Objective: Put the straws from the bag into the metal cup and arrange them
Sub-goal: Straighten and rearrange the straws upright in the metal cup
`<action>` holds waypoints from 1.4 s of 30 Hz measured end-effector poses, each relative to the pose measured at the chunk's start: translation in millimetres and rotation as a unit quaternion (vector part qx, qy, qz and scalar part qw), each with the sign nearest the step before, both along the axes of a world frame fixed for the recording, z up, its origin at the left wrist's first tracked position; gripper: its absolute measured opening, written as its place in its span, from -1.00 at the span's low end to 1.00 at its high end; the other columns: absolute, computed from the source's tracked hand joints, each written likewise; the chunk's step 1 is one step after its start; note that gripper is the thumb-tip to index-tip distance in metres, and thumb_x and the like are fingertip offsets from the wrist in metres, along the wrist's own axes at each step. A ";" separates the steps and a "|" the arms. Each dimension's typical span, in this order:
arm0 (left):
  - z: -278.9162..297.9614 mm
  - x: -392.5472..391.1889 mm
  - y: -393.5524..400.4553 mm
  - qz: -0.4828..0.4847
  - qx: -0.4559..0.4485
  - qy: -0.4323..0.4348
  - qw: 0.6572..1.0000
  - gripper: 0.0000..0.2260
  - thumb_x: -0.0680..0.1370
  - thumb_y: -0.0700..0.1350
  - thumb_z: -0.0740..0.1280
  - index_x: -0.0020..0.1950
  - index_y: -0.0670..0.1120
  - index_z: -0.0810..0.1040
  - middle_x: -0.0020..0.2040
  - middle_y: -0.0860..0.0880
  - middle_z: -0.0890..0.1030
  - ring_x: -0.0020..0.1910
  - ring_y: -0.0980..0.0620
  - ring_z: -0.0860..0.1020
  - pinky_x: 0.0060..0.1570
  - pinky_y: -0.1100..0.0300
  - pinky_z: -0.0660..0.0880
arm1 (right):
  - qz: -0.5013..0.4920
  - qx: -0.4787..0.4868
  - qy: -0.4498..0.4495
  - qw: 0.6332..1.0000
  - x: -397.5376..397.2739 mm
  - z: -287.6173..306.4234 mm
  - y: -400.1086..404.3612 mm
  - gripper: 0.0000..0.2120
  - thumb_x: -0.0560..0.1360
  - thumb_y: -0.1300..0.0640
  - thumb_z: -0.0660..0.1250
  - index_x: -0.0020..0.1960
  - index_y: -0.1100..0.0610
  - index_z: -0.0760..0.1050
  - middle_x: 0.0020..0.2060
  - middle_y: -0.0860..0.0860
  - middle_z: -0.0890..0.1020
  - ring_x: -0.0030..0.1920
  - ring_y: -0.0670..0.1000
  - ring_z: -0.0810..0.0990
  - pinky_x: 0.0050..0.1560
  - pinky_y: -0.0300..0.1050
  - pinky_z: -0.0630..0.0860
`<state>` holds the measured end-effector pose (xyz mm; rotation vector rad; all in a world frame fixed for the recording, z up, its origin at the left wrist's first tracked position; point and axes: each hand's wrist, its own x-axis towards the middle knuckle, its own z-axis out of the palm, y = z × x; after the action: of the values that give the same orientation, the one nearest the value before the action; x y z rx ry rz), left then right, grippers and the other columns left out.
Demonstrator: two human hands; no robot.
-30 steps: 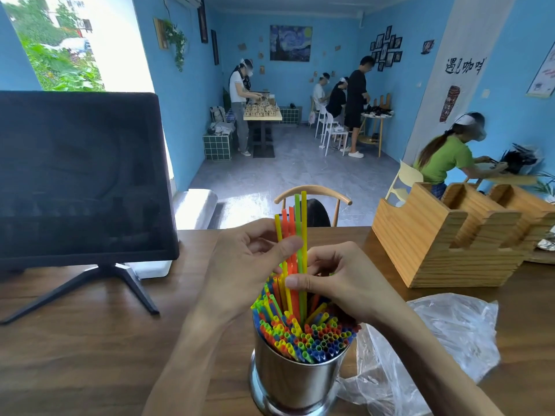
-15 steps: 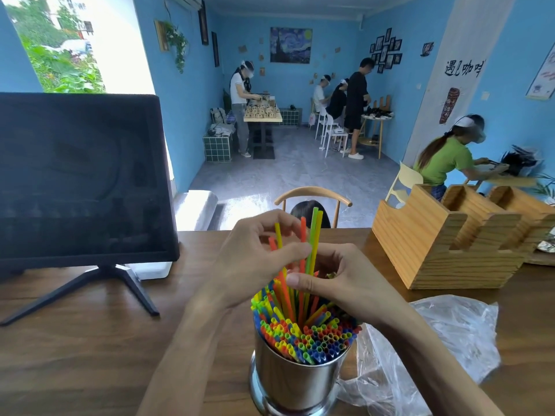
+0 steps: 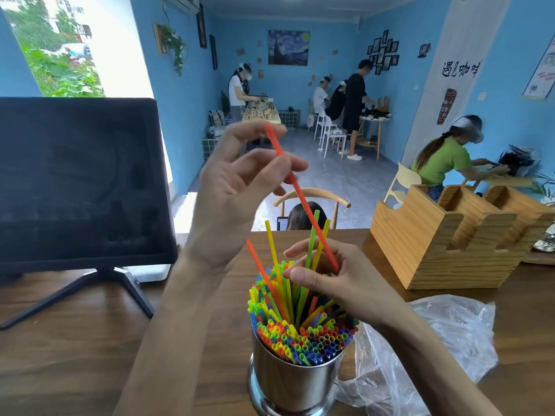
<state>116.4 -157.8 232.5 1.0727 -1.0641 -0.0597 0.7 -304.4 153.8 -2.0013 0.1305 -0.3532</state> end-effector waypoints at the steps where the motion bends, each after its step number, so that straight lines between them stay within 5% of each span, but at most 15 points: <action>1: 0.5 0.7 3.1 0.008 -0.029 0.003 1.000 -0.73 0.60 -0.21 0.34 0.26 0.01 0.43 -0.06 -0.04 0.73 -0.08 0.02 0.66 -0.05 0.20 0.55 | -0.002 0.013 -0.014 1.000 -0.2 -0.7 -0.3 -0.70 0.46 -0.07 0.47 0.17 -0.02 0.61 -0.01 -0.06 0.75 0.10 -0.09 0.71 0.22 -0.06 0.60; 4: -0.6 1.6 12.5 0.022 -0.095 0.036 0.995 -0.72 0.59 -0.19 0.34 0.24 0.02 0.39 -0.03 -0.08 0.72 -0.08 -0.05 0.67 -0.05 0.14 0.57 | -0.003 0.065 -0.071 0.995 -1.2 0.3 -0.2 -0.63 0.48 -0.06 0.49 0.24 0.02 0.59 0.07 -0.06 0.75 0.16 -0.08 0.69 0.19 -0.23 0.57; 7: -7.7 3.3 19.4 0.049 -0.098 0.068 0.992 -0.75 0.53 -0.15 0.42 0.11 -0.02 0.39 -0.06 -0.09 0.74 -0.11 -0.03 0.69 -0.07 0.20 0.57 | -0.026 0.076 -0.158 0.984 0.6 2.4 -1.5 -0.36 0.35 -0.35 0.50 0.33 -0.08 0.54 0.23 -0.08 0.68 0.30 -0.03 0.61 0.31 -0.07 0.52; 11: -21.9 2.5 25.8 0.072 -0.068 0.083 0.992 -0.71 0.39 -0.12 0.48 -0.05 -0.07 0.39 -0.22 -0.04 0.73 -0.07 -0.02 0.73 -0.08 0.27 0.56 | -0.052 0.117 -0.270 0.954 3.4 14.1 -3.7 -0.44 0.33 -0.41 0.46 0.22 -0.14 0.62 0.19 -0.07 0.69 0.24 -0.01 0.62 0.25 -0.14 0.50; 15: -33.9 -1.5 29.8 0.062 -0.025 0.056 0.996 -0.71 0.34 -0.12 0.51 -0.16 -0.10 0.40 -0.22 -0.05 0.73 -0.05 0.00 0.73 -0.05 0.28 0.56 | -0.064 0.175 -0.319 0.929 5.8 28.1 -2.7 -0.66 0.39 -0.31 0.43 0.05 -0.15 0.72 -0.06 -0.09 0.74 0.01 -0.11 0.66 0.05 -0.31 0.52; 18: -39.4 -1.3 32.7 0.092 0.025 0.005 0.995 -0.73 0.35 -0.20 0.55 -0.21 -0.16 0.44 -0.18 -0.01 0.75 -0.04 0.09 0.71 -0.02 0.25 0.58 | -0.054 0.202 -0.339 0.917 6.4 39.5 -4.1 -0.73 0.42 -0.17 0.43 0.02 -0.06 0.72 -0.17 -0.07 0.74 -0.13 -0.09 0.66 -0.04 -0.25 0.55; 21: -46.1 2.9 38.2 0.128 0.063 -0.039 0.989 -0.79 0.43 -0.01 0.54 -0.07 -0.01 0.56 0.04 0.00 0.73 0.15 0.00 0.65 0.19 0.12 0.48 | -0.062 0.164 -0.382 0.907 3.9 48.9 -7.1 -0.61 0.48 0.06 0.41 0.28 0.04 0.48 -0.27 -0.02 0.72 -0.21 -0.06 0.69 -0.09 -0.20 0.57; 24: -59.3 6.3 38.1 0.147 0.058 0.009 0.987 -0.75 0.47 0.13 0.42 0.12 0.13 0.58 0.23 0.06 0.64 0.28 0.04 0.56 0.27 0.04 0.41 | -0.085 0.095 -0.414 0.901 0.7 49.3 -9.1 -0.46 0.50 0.25 0.38 0.37 0.09 0.19 -0.34 -0.02 0.66 -0.30 -0.07 0.66 -0.12 -0.27 0.57; 29: -79.1 0.8 27.0 0.137 0.084 0.068 0.985 -0.64 0.51 0.18 0.34 0.28 0.14 0.51 0.31 0.19 0.56 0.38 0.16 0.48 0.29 0.17 0.39 | -0.101 -0.146 -0.264 0.948 0.5 17.8 -7.4 -0.48 0.46 0.00 0.50 0.31 -0.24 0.34 -0.17 -0.16 0.66 -0.07 -0.14 0.64 -0.07 -0.25 0.50; 32: -88.6 -0.5 20.0 0.099 0.118 0.069 0.986 -0.66 0.57 0.09 0.30 0.34 0.15 0.50 0.34 0.24 0.55 0.40 0.23 0.46 0.27 0.35 0.38 | -0.075 -0.236 -0.228 0.942 4.2 -1.2 -3.4 -0.80 0.50 -0.08 0.46 0.10 -0.12 0.58 -0.08 -0.21 0.64 0.05 -0.17 0.59 0.06 -0.26 0.47; 35: -96.4 -3.8 14.2 0.039 0.163 0.051 0.984 -0.65 0.62 0.02 0.22 0.40 0.14 0.49 0.37 0.28 0.54 0.42 0.30 0.41 0.28 0.45 0.36 | -0.067 -0.294 -0.186 0.935 5.5 -15.2 -5.5 -0.83 0.51 -0.15 0.43 -0.09 -0.07 0.67 0.09 -0.20 0.61 0.26 -0.10 0.52 0.26 0.04 0.46; 37: -101.0 -6.0 11.9 0.026 0.200 0.018 0.979 -0.67 0.65 0.00 0.20 0.40 0.14 0.52 0.34 0.26 0.57 0.41 0.28 0.44 0.33 0.38 0.38 | -0.078 -0.261 -0.172 0.946 4.8 -14.9 -4.8 -0.85 0.48 -0.11 0.48 0.00 -0.10 0.66 0.29 -0.17 0.51 0.42 -0.07 0.41 0.41 0.07 0.37; 39: -107.1 -5.2 11.4 0.043 0.245 -0.010 0.969 -0.71 0.65 0.06 0.22 0.34 0.24 0.57 0.32 0.23 0.60 0.39 0.25 0.47 0.40 0.17 0.42 | -0.067 -0.198 -0.167 0.963 3.4 -9.4 -4.6 -0.61 0.50 -0.03 0.52 0.30 -0.08 0.53 0.47 -0.13 0.35 0.54 -0.10 0.28 0.52 -0.09 0.25; 42: -114.5 -4.1 18.1 0.066 0.305 -0.033 0.950 -0.78 0.59 0.14 0.31 0.20 0.36 0.62 0.34 0.26 0.56 0.39 0.30 0.45 0.41 0.01 0.43 | -0.009 -0.159 -0.080 0.984 0.8 -0.4 -7.0 -0.45 0.60 -0.04 0.38 0.55 -0.13 0.32 0.50 -0.37 0.32 0.55 -0.31 0.18 0.56 -0.15 0.25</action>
<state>112.3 -139.6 118.0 1.7119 -1.0565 -0.2607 1.5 -311.3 153.3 -2.2768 -0.0107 -0.5740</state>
